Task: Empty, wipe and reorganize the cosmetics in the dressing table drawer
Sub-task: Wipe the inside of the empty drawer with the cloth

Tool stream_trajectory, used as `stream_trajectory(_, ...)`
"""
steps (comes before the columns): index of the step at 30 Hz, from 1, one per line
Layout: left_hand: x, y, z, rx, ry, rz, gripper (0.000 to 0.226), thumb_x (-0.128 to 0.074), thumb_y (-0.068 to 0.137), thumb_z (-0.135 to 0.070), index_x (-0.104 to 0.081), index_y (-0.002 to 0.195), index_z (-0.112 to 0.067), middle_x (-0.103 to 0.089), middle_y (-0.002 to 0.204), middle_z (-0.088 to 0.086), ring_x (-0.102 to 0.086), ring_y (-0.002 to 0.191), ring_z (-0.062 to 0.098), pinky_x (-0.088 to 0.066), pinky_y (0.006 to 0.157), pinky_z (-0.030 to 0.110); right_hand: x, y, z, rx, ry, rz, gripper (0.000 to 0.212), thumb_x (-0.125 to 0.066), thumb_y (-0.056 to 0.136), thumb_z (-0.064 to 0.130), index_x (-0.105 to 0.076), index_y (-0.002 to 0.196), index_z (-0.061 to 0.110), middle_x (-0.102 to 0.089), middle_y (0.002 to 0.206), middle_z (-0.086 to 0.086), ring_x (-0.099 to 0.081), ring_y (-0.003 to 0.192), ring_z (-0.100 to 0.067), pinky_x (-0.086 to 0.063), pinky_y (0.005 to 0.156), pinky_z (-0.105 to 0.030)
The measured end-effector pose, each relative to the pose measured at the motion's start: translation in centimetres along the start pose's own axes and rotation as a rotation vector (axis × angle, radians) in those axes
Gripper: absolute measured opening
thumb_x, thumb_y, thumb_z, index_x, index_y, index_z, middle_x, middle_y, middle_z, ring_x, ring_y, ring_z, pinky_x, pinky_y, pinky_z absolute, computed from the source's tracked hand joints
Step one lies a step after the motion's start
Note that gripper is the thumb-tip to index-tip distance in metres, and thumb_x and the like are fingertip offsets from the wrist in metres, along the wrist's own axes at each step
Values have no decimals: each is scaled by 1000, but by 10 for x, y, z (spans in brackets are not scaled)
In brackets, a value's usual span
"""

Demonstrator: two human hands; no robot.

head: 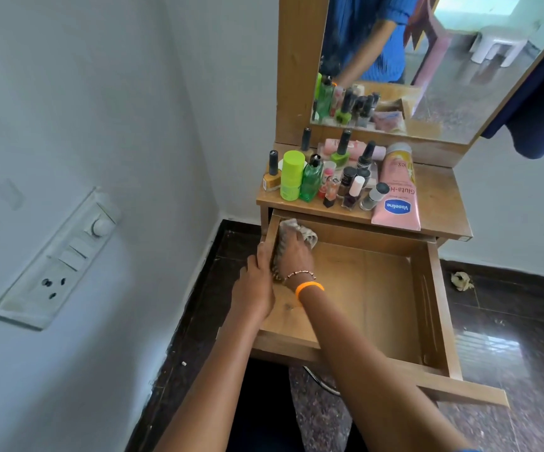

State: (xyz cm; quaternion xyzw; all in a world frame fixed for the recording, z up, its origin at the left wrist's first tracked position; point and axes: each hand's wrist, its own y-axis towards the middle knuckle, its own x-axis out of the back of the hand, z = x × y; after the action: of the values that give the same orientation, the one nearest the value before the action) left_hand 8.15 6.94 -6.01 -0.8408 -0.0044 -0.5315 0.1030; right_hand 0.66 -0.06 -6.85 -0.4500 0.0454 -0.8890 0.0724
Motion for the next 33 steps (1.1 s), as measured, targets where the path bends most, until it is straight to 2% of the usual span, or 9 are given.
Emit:
stream_trajectory(3, -1, 1, 0, 13, 9, 14, 79, -49, 92, -10, 7, 148, -15, -26, 147, 16, -41, 125, 30, -45, 93, 41, 20, 8, -26, 114, -382, 193, 44, -39, 94, 17, -35, 138, 22, -40, 143, -8, -47, 124, -35, -42, 96, -45)
stream_trajectory(7, -1, 1, 0, 28, -9, 43, 83, -53, 91, -15, 8, 148, -17, -25, 147, 17, -41, 124, 33, -44, 93, 43, 42, 12, -27, 97, -295, 517, 39, -42, 90, 4, -56, 125, 13, -55, 132, -14, -52, 120, -30, -42, 97, -34)
stream_trajectory(10, -3, 2, 1, 18, -18, 23, 80, -50, 91, -13, 6, 147, -19, -28, 145, 17, -43, 121, 34, -45, 90, 44, 43, 9, -24, -41, -69, 159, 39, -43, 87, 4, -59, 122, 10, -59, 126, -19, -54, 116, -36, -44, 94, -35)
stream_trajectory(12, -3, 1, 1, 9, -20, 11, 79, -50, 91, -11, 5, 148, -17, -29, 144, 18, -44, 121, 33, -46, 91, 43, 30, 0, -15, 24, -108, 36, 38, -45, 86, 6, -54, 123, 4, -56, 126, -21, -51, 118, -38, -41, 97, -38)
stream_trajectory(15, -1, 1, 0, 6, 22, 20, 84, -52, 90, -8, 7, 148, -14, -26, 146, 18, -44, 123, 31, -46, 93, 41, 6, -10, -12, 167, -304, 193, 43, -42, 91, 10, -38, 133, 1, -38, 141, -20, -31, 132, -37, -24, 111, -40)
stream_trajectory(18, 0, 1, -1, 5, 35, 17, 82, -52, 91, -8, 7, 148, -14, -26, 147, 18, -44, 124, 31, -45, 94, 41, 10, -5, -22, 114, -364, 254, 43, -42, 91, 10, -39, 134, 10, -29, 146, -12, -23, 136, -38, -35, 108, -49)
stream_trajectory(24, -2, 1, 1, 9, 39, 17, 80, -49, 92, -9, 8, 148, -13, -25, 147, 19, -44, 124, 31, -45, 96, 40, 39, -22, -24, 143, -398, 518, 36, -51, 87, 13, -58, 122, 18, -55, 129, -11, -51, 120, -31, -43, 96, -34)
stream_trajectory(29, -2, 0, -3, 53, -65, 15, 78, -52, 91, -13, 2, 147, -19, -30, 145, 15, -44, 123, 31, -46, 94, 41, 44, -13, -12, 60, -290, 23, 36, -47, 87, 10, -56, 122, 12, -50, 130, -10, -37, 127, -35, -46, 94, -44)
stream_trajectory(33, 2, -3, -4, 43, -2, 29, 83, -52, 90, -5, 6, 148, -16, -25, 148, 17, -42, 125, 31, -44, 95, 40, 22, -9, -17, 302, -529, 196, 41, -34, 96, 8, -39, 136, 15, -37, 145, -7, -27, 134, -32, -41, 102, -44)
